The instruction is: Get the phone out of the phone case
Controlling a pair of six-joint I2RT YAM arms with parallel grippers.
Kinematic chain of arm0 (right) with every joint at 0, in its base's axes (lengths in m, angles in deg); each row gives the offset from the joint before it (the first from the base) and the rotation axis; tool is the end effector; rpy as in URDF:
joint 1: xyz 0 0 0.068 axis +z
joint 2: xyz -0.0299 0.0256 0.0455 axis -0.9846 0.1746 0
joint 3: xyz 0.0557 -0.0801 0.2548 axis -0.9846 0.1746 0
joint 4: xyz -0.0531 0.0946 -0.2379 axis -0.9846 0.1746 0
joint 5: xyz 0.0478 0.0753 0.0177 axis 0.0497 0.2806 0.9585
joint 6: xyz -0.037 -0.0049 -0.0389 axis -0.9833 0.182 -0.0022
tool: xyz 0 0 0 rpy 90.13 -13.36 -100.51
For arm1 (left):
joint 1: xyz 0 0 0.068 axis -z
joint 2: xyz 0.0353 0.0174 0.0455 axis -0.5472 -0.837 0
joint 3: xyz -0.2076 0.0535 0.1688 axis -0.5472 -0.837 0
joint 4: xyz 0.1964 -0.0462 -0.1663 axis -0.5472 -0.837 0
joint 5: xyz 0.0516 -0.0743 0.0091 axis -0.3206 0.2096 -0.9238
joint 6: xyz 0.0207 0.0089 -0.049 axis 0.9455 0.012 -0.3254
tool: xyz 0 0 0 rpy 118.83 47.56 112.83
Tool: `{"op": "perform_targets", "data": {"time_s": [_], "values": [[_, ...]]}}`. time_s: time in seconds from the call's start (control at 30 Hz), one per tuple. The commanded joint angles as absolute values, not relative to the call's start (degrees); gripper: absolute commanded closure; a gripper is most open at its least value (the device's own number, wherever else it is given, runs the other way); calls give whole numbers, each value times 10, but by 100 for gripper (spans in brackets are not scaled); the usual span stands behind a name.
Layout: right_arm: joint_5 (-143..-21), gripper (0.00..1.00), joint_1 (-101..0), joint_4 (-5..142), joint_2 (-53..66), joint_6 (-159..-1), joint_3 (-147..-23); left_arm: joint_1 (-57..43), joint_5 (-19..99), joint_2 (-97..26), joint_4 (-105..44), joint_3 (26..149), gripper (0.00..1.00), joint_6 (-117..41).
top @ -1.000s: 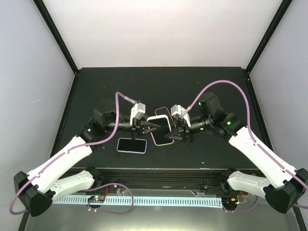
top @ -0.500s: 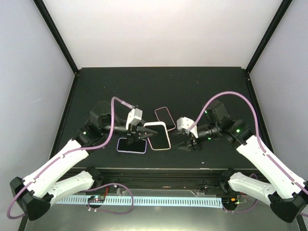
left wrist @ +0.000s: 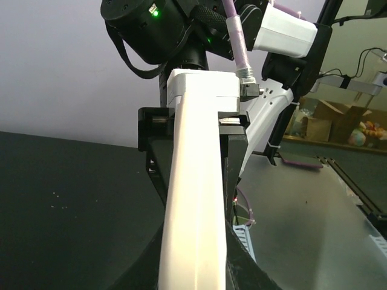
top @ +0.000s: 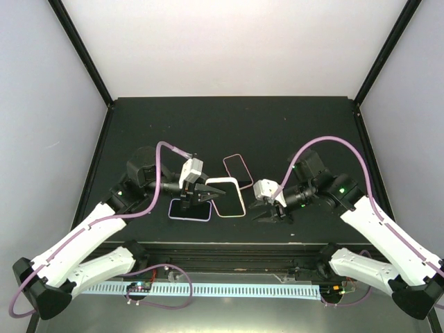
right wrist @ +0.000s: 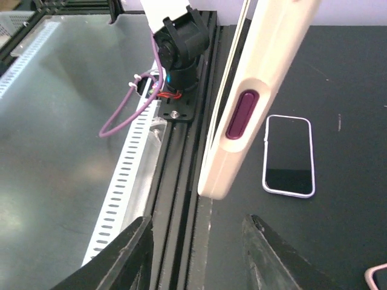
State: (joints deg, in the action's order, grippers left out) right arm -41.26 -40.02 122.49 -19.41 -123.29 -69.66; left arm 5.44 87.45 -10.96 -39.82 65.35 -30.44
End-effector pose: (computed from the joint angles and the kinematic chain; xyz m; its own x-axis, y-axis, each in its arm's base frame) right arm 0.1150 0.1308 0.3360 0.0007 -0.5154 -0.8570 -0.9885 -0.1297 0.0772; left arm 0.1313 -0.1426 0.3622 -0.1783 0.0909 -0.9798 0.9809 -0.0626 -0.1843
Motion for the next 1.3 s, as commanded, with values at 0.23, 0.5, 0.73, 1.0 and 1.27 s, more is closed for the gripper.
{"op": "perform_targets", "data": {"time_s": [0.23, 0.5, 0.73, 1.0, 1.27], "values": [[-379, 63, -362, 1208, -172, -1224, -718, 46, 918, -122, -318, 651, 98, -344], [-372, 70, -362, 1210, -174, -1231, -722, 44, 939, -133, -305, 652, 99, -364], [-365, 74, -362, 1191, -174, -1223, -707, 43, 948, -137, -289, 649, 98, -380], [-375, 78, -362, 1185, -170, -1234, -705, 42, 977, -156, -279, 653, 98, -402], [-381, 82, -361, 1201, -171, -1266, -704, 42, 995, -171, -278, 659, 98, -417]]}}
